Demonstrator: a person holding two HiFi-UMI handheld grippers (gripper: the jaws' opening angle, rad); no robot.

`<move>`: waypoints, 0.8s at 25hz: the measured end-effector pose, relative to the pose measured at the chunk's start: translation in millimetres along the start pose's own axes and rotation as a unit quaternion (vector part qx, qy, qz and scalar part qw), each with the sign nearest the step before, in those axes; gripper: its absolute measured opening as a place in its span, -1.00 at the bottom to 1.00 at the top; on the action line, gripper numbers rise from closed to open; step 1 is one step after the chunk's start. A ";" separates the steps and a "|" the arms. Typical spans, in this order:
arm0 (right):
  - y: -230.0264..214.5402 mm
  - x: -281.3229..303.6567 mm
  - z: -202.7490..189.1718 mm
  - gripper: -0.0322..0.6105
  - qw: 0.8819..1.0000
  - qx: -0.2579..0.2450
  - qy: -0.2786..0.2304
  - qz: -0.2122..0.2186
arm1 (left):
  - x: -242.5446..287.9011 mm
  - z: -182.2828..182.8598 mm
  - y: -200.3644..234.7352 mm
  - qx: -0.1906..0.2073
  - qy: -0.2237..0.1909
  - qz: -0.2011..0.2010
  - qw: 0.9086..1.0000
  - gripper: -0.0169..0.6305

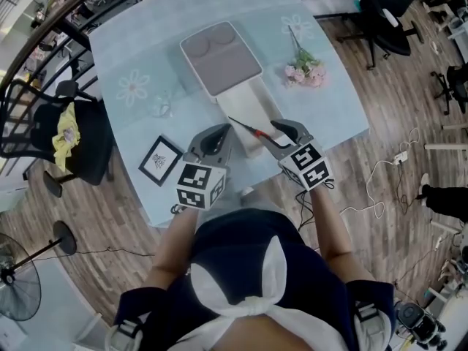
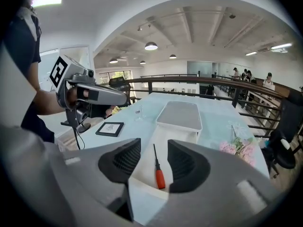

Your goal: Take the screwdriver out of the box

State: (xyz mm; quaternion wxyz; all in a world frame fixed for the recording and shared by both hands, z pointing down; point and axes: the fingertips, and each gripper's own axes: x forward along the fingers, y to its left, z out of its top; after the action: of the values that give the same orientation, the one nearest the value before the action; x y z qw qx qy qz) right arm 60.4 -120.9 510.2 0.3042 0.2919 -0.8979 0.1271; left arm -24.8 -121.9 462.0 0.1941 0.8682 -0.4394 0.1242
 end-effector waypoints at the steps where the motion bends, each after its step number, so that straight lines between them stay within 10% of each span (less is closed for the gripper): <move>1: -0.6 3.5 -4.2 -0.35 1.000 -0.005 0.012 0.001 | 0.9 -1.2 2.1 -0.001 0.001 0.001 1.000 -0.90; 20: -2.6 52.2 -42.8 -0.35 0.992 -0.040 0.113 0.036 | 19.5 -10.9 23.9 -0.017 0.021 -0.006 1.000 -0.90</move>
State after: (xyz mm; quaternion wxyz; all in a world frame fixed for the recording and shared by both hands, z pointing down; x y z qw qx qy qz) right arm 48.6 -129.0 576.2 0.4103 0.2308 -0.8720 0.1340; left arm -33.3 -143.8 484.7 0.2186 0.8647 -0.4320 0.1338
